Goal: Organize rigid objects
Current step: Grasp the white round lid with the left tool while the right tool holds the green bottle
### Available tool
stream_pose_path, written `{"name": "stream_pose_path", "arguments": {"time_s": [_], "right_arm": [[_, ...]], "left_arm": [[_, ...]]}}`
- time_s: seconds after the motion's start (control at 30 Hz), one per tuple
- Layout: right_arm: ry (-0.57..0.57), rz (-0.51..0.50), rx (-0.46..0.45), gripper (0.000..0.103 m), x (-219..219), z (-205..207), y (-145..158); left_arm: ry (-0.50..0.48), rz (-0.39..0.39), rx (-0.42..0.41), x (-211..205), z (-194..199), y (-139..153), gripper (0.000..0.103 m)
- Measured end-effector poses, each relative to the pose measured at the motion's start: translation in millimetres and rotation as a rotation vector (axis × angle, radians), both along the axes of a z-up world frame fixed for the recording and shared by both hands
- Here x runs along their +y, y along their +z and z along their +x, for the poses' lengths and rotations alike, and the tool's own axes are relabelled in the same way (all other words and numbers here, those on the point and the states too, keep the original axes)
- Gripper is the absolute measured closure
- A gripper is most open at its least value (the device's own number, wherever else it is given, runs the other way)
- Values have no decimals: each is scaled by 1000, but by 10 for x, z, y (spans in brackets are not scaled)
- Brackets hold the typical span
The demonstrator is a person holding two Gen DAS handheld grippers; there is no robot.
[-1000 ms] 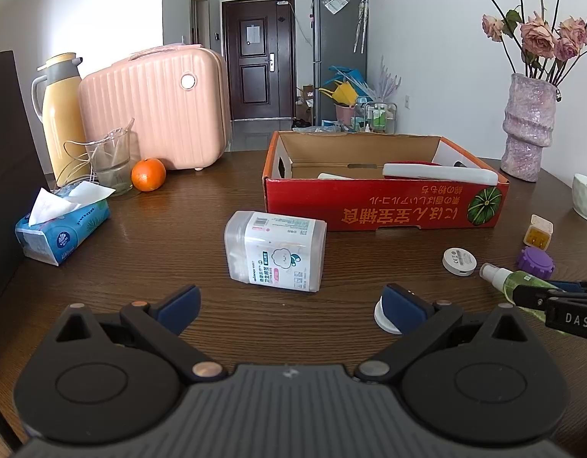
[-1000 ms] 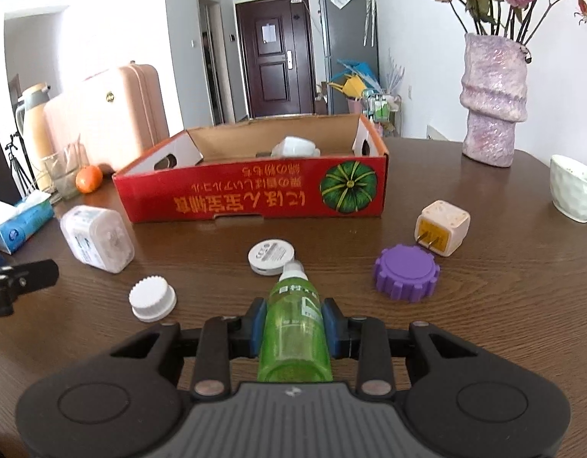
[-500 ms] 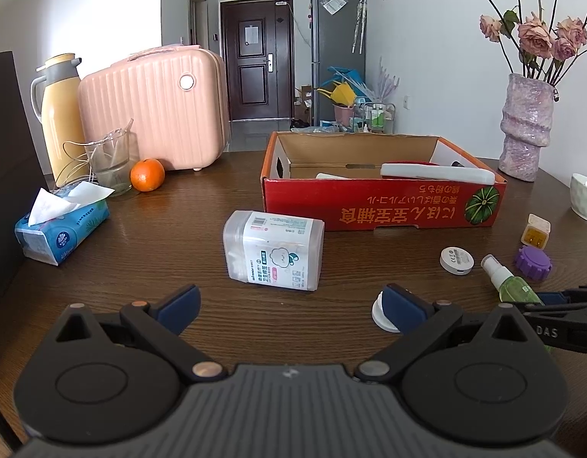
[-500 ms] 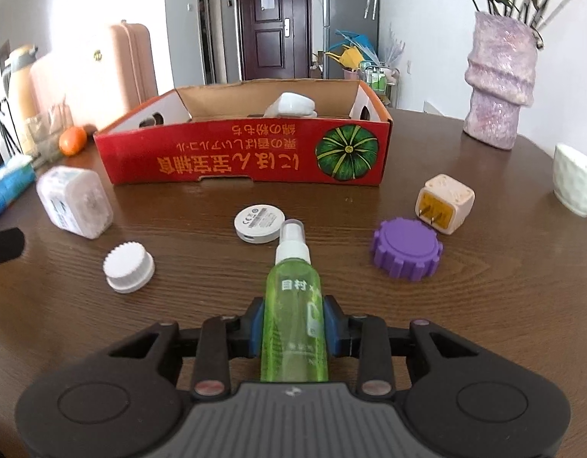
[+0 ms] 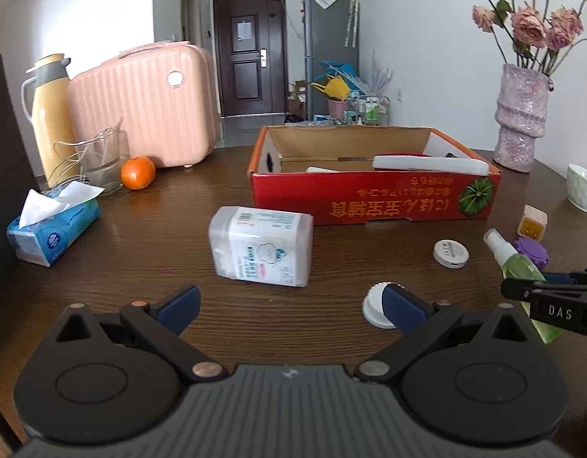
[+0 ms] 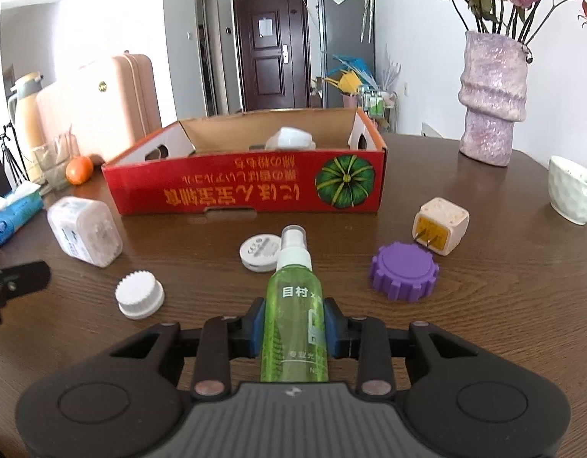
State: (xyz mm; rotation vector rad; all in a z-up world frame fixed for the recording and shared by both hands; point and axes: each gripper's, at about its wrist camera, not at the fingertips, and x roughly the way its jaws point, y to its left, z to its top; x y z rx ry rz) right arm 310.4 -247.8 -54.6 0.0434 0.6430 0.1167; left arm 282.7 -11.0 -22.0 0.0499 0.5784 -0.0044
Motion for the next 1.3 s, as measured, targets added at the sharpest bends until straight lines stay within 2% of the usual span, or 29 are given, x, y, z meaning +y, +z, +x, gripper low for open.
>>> {"name": "stream_pose_path", "arguments": {"time_s": [0.6,0.83,1.1,1.3], "right_arm": [[-49,83,-95,73,-325,-84,189],[-73,77,-115,73,-470,-77,205],[-103,64,-120,73,-640,-37,189],[-124,62,-119,73,-703,-7,168]], "left_arm": [[-132,38,29,-708,439,88,0],[-170,50,46,-990,619,18,0],[-164,41,93,-1185,871,-153,0],[-162,62,101,-1348,1013,-290,0]]}}
